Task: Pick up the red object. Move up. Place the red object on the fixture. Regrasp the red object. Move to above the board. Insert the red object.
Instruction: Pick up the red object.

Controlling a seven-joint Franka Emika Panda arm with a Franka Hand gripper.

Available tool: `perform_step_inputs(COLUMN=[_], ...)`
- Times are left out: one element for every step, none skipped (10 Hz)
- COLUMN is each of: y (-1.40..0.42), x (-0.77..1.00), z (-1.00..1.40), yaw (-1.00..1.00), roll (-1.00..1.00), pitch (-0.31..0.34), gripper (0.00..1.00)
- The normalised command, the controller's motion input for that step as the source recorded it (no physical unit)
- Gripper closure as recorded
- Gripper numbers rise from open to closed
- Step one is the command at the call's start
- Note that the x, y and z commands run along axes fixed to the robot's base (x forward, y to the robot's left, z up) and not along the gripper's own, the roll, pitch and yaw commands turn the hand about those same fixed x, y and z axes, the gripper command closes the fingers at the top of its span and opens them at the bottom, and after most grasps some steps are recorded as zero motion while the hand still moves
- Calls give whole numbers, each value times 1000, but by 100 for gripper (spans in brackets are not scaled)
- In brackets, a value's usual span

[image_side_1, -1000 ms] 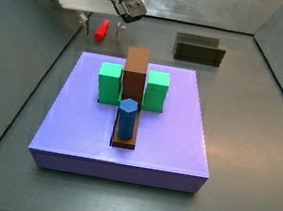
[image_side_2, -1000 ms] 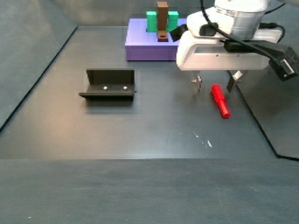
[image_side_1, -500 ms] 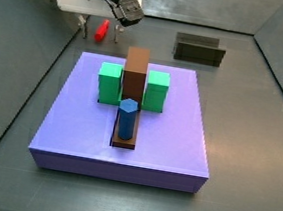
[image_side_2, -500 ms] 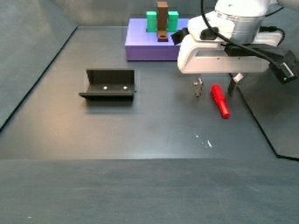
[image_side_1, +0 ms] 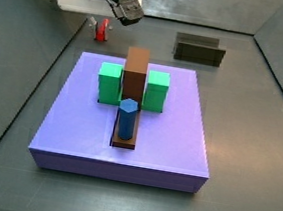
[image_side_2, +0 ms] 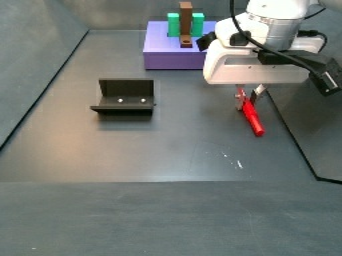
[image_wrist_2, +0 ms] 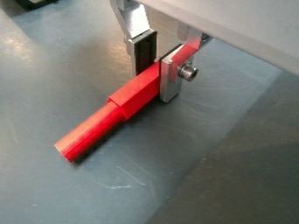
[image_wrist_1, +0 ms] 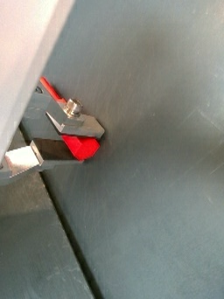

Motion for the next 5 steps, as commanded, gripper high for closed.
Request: perform_step_inputs(y=[0,0,0,0,0], x=[0,0,0,0,0], z=[0,0,0,0,0], yaw=[0,0,0,0,0], roll=[0,0,0,0,0], pitch=[0,0,0,0,0], gripper=[100,100,100,100,100])
